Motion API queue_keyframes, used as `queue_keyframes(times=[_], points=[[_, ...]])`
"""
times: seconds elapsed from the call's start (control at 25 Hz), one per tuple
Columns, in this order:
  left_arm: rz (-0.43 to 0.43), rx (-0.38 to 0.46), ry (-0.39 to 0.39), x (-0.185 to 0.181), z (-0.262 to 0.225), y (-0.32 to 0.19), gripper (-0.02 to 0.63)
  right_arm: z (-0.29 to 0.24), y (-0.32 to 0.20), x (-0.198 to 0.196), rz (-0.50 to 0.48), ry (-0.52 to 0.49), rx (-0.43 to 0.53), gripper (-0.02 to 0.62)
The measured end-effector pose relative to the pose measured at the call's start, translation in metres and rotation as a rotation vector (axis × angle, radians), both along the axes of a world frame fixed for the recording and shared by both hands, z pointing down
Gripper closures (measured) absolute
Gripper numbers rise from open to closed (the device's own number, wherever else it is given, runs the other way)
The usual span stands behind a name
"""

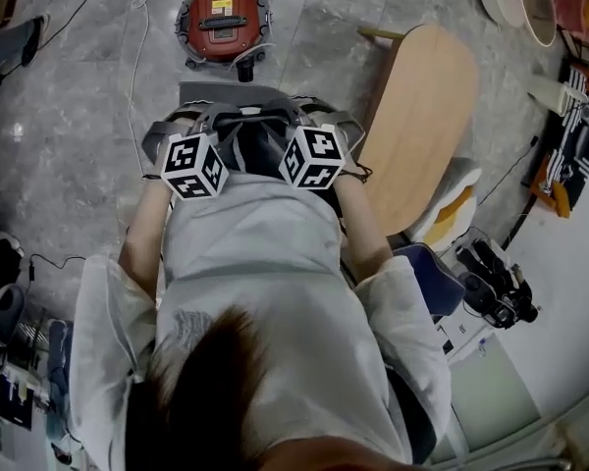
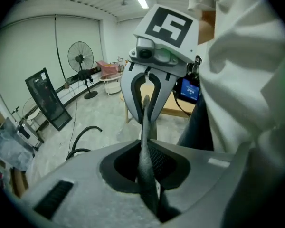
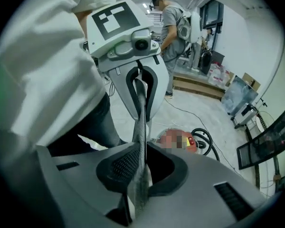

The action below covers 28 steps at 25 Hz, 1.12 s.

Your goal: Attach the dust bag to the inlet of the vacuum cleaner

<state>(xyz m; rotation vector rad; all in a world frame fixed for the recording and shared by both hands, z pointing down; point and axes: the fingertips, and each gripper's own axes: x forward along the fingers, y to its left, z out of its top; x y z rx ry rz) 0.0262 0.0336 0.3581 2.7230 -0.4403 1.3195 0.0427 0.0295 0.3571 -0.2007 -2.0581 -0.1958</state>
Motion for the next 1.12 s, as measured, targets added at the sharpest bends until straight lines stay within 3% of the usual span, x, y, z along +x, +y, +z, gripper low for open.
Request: queue_keyframes(times=[0.12,0.24,0.56,0.72,0.92,1.12], points=[[-0.031,-0.038,-0.015,0.001,0.041,0.003,0.568,0.039,0.001,0.001,-0.046,0.052,-0.005,0.560],[-0.082,-0.109,0.020,-0.003,0.076,0.010,0.569,0.074,0.007,-0.003,-0.061,0.078,-0.048,0.560],[-0.108,-0.180,0.016,0.002,0.162,0.021,0.568,0.161,0.018,0.002,-0.079,0.099,-0.156,0.558],[-0.123,-0.194,0.014,0.008,0.198,0.019,0.569,0.198,0.016,0.008,-0.062,0.090,-0.166,0.549],[-0.142,-0.180,0.000,0.009,0.234,0.022,0.569,0.237,0.015,0.010,0.033,0.059,-0.252,0.522],[-0.137,-0.166,-0.024,0.011,0.272,0.023,0.568,0.278,0.017,0.014,0.040,0.052,-0.192,0.543]])
